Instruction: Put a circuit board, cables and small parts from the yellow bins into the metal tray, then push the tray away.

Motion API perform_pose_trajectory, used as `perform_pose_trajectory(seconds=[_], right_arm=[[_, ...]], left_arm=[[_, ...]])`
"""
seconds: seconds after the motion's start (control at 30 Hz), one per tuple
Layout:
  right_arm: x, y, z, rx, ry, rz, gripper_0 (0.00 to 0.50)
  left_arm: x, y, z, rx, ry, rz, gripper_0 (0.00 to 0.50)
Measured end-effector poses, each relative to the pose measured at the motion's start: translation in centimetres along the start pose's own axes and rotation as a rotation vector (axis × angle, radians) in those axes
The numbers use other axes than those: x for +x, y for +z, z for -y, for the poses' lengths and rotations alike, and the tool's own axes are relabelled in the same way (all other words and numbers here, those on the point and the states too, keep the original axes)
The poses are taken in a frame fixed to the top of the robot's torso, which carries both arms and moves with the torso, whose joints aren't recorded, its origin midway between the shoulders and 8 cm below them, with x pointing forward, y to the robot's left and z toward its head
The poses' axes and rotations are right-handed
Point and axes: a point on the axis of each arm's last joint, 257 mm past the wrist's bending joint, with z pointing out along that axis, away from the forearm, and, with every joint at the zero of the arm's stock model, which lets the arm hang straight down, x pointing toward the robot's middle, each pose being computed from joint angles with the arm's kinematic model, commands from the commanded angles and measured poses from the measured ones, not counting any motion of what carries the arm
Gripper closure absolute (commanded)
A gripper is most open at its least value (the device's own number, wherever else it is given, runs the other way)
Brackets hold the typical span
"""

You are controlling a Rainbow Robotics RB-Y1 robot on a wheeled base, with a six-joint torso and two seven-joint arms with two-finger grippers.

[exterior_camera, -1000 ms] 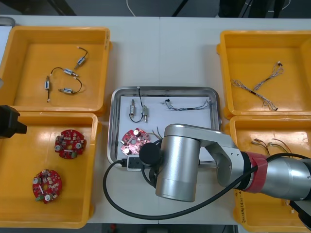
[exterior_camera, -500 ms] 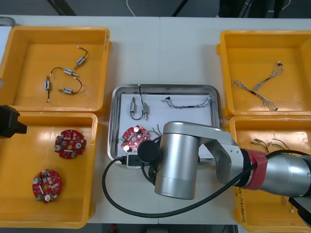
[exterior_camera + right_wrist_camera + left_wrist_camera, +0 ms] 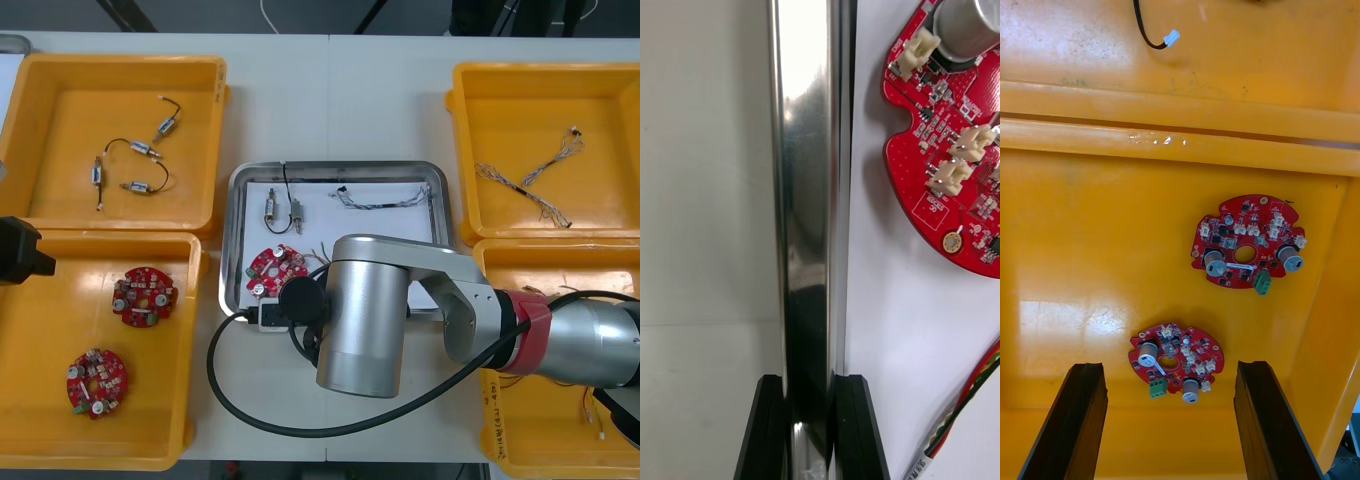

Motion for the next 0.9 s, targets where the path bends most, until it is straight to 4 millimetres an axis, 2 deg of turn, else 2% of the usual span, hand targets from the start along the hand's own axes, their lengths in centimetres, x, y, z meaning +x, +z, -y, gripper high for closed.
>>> perform_pose_trajectory(seconds=[0.27,0.9], right_arm=[[0.4,0.0,1.2,0.013,-0.002,-0.014,0.500],[-0.2,0.8,4.9,0.048,0.001,-0.011,0.500]], left_arm=[[0.0,0.0,0.0,0.000,0.000,0.000,0.000],[0.0,0.0,0.0,0.000,0.000,0.000,0.000]])
